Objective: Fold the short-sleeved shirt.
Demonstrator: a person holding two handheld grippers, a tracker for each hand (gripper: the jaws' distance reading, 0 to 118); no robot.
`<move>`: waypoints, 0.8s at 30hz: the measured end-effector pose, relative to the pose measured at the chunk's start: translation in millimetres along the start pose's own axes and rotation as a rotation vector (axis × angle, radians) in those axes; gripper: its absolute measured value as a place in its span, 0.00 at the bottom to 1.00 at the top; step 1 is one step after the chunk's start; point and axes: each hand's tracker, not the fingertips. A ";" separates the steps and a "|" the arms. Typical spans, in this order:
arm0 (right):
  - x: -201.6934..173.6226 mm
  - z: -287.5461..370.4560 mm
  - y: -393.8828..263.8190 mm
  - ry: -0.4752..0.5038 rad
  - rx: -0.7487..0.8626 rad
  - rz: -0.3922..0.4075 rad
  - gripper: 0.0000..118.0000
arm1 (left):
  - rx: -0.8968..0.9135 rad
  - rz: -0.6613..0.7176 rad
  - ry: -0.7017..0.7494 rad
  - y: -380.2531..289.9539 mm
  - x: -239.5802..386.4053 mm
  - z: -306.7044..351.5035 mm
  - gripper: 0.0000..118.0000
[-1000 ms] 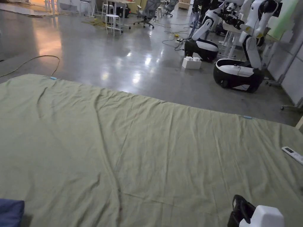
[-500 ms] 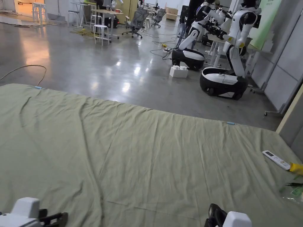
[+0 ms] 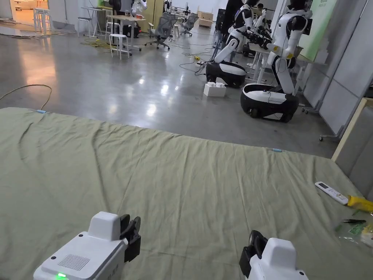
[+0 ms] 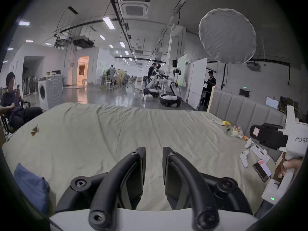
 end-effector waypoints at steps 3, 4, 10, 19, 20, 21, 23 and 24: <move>-1.3 0.8 1.7 0.005 0.017 0.015 0.01 | 0.045 0.022 0.041 9.7 3.4 4.3 0.10; -1.6 0.7 2.0 0.015 0.022 0.024 0.01 | 0.049 0.006 0.087 12.0 4.1 3.1 0.09; -0.7 0.6 4.8 0.020 0.023 0.038 0.01 | 0.106 -0.057 0.176 13.8 -1.9 8.7 0.07; -9.4 0.4 5.6 0.011 0.050 0.042 0.01 | 0.137 -0.082 0.245 9.8 -4.7 10.6 0.05; -10.5 0.4 5.3 0.010 0.052 0.040 0.01 | 0.139 -0.085 0.240 9.1 -4.5 10.8 0.05; -11.9 0.7 4.7 0.006 0.058 0.041 0.01 | 0.140 -0.085 0.241 8.7 -4.0 10.5 0.05; -12.9 1.0 4.4 0.003 0.065 0.042 0.01 | 0.146 -0.071 0.239 11.0 -3.5 11.4 0.05; -13.1 1.0 4.5 0.002 0.065 0.043 0.01 | 0.146 -0.065 0.241 11.0 -3.3 11.2 0.05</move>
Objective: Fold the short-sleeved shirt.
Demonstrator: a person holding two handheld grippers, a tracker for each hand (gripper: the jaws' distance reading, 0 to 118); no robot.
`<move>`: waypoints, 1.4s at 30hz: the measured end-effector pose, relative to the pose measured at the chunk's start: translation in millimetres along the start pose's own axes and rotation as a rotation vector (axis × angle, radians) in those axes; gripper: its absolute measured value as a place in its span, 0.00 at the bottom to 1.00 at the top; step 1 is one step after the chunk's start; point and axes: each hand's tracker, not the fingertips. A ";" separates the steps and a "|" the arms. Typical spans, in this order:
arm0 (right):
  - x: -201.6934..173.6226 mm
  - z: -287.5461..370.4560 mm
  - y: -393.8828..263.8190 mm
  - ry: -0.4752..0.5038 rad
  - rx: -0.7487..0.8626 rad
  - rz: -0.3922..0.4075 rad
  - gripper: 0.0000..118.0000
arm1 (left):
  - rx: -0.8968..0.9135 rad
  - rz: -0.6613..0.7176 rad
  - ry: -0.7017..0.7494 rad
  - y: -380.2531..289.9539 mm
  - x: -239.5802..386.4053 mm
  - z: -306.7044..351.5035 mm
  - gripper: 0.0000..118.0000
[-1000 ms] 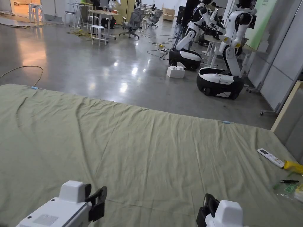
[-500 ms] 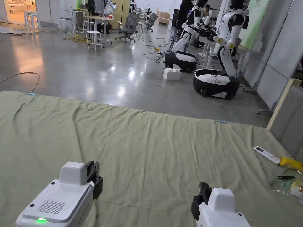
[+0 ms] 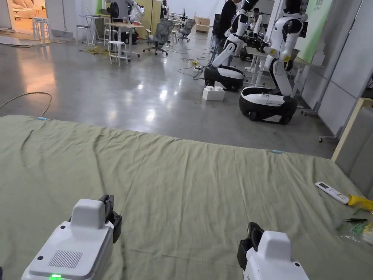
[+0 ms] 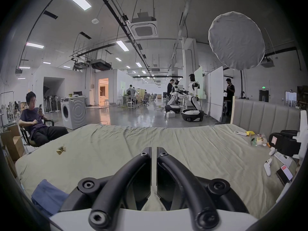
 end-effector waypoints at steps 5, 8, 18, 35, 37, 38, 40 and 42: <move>0.4 1.1 -0.2 -0.004 0.014 0.008 0.01 | -0.006 0.044 0.006 -0.2 -2.2 -1.5 0.05; 2.2 0.5 -0.4 -0.007 0.012 0.006 0.01 | -0.010 0.041 0.005 -0.7 -2.5 -0.8 0.05; 0.8 2.2 -7.4 -0.010 -0.002 -0.006 0.02 | -0.021 0.028 -0.012 -8.3 1.7 1.8 0.05; 5.0 0.6 -6.1 -0.075 0.016 0.009 0.96 | 0.004 -0.050 0.069 -4.1 7.1 2.1 0.72; 4.9 1.6 -6.6 -0.071 0.025 0.016 0.96 | 0.013 -0.033 0.087 -5.6 5.1 2.9 0.86; 4.4 1.9 -7.0 -0.074 0.027 0.016 0.97 | 0.019 -0.022 0.088 -7.6 2.5 2.4 0.93; 4.1 2.6 -7.6 -0.076 0.030 0.020 0.99 | 0.016 -0.002 0.079 -7.7 -2.0 4.2 0.96; 5.3 3.7 -9.1 -0.066 0.037 0.006 1.00 | 0.008 0.019 0.067 -7.3 -6.1 4.3 0.96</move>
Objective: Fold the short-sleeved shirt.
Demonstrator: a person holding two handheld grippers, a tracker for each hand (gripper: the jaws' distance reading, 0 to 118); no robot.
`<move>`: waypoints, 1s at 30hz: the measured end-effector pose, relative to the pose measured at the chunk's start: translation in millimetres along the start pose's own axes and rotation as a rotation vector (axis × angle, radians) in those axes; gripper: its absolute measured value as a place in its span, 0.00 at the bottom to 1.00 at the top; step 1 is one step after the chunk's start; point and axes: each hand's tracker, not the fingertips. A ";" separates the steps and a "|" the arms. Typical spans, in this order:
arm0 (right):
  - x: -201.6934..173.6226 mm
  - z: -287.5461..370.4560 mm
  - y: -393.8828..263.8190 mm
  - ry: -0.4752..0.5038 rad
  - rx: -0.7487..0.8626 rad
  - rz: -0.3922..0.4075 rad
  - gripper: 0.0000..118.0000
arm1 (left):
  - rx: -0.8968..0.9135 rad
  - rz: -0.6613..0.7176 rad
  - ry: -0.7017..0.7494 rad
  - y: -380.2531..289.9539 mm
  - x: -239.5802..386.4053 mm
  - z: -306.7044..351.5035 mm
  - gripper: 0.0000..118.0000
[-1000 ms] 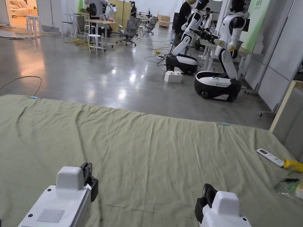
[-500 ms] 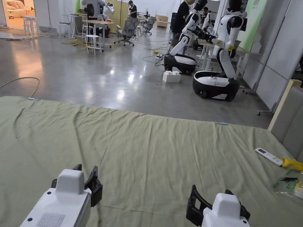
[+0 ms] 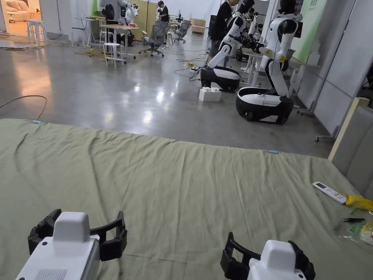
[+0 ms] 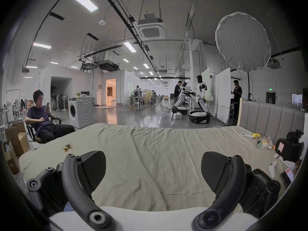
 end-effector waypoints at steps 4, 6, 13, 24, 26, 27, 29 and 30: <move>1.8 0.6 -1.2 0.043 0.001 -0.041 1.00 | -0.015 0.025 -0.015 1.0 -3.8 -0.9 0.97; -1.2 -0.1 -0.3 0.026 -0.004 -0.032 1.00 | -0.030 0.045 -0.026 2.8 -4.7 -1.9 0.99; -6.5 -8.3 5.3 -0.012 -0.004 -0.001 1.00 | -0.041 0.066 -0.027 6.6 -2.5 -7.6 0.99; -3.9 -21.7 16.5 -0.040 -0.089 -0.126 1.00 | 0.095 0.090 -0.034 7.9 6.3 -4.4 1.00; -2.7 -25.2 19.5 -0.078 -0.126 -0.152 1.00 | 0.135 0.078 -0.054 6.3 7.3 -2.2 1.00; -2.1 -27.6 21.3 -0.093 -0.140 -0.162 1.00 | 0.143 0.067 -0.042 5.5 9.2 -2.6 1.00; -0.2 -30.4 23.5 -0.108 -0.163 -0.176 1.00 | 0.128 0.042 -0.031 6.8 12.9 -5.1 1.00; 0.9 -31.5 24.7 -0.110 -0.176 -0.182 1.00 | 0.105 0.027 -0.039 8.7 13.4 -6.2 1.00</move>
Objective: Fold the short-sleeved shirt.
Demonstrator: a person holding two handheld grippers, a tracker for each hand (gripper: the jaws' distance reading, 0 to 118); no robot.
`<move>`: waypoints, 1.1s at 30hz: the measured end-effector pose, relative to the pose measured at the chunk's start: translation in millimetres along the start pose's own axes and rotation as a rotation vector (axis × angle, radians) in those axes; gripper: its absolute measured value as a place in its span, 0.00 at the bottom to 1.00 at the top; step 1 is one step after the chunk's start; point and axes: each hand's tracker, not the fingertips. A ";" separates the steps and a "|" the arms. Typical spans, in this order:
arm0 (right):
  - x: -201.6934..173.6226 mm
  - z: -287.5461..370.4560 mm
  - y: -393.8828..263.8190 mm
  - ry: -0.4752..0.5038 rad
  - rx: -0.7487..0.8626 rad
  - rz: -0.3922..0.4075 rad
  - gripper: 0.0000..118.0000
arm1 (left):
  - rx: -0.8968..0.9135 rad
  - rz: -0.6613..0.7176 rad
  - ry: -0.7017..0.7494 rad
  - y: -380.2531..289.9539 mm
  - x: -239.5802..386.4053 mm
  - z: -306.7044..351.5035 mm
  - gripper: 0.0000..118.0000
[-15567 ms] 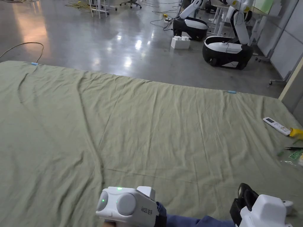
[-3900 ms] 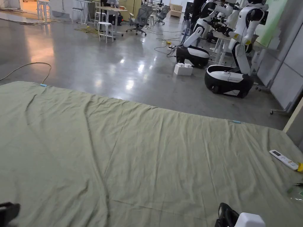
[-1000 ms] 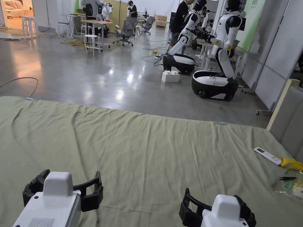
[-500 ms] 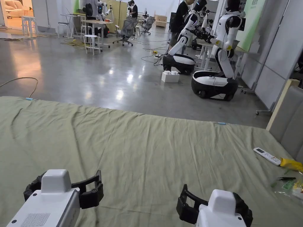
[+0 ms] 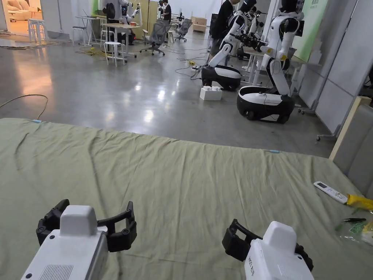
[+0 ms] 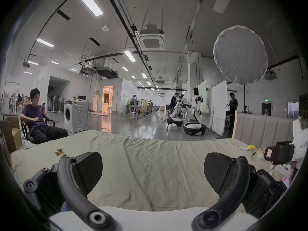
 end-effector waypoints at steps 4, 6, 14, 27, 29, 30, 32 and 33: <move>2.1 -1.9 3.4 -0.001 -0.037 -0.012 1.00 | -0.039 -0.015 -0.014 2.9 2.6 -3.7 1.00; 1.3 -2.5 2.9 -0.005 -0.041 -0.004 1.00 | -0.071 -0.031 -0.033 3.0 2.7 -4.7 1.00; -0.4 -6.7 -1.5 0.007 -0.089 0.012 1.00 | -0.106 -0.033 -0.015 1.4 4.9 -6.6 1.00; -6.6 -6.6 -0.9 0.009 -0.106 0.041 1.00 | -0.123 -0.011 0.022 1.6 -2.5 -12.7 1.00; -6.4 -5.5 -0.5 0.016 -0.108 0.034 1.00 | -0.125 -0.012 0.023 1.4 -3.6 -12.9 1.00; -6.5 -5.0 -0.4 0.017 -0.109 0.032 1.00 | -0.128 -0.012 0.023 1.1 -3.9 -13.0 1.00; -6.9 -4.4 -0.2 0.017 -0.108 0.033 1.00 | -0.130 -0.013 0.025 0.3 -4.4 -13.0 1.00; -5.4 -7.8 -1.1 0.012 -0.109 0.034 1.00 | -0.132 -0.014 0.029 -0.1 -4.5 -13.1 1.00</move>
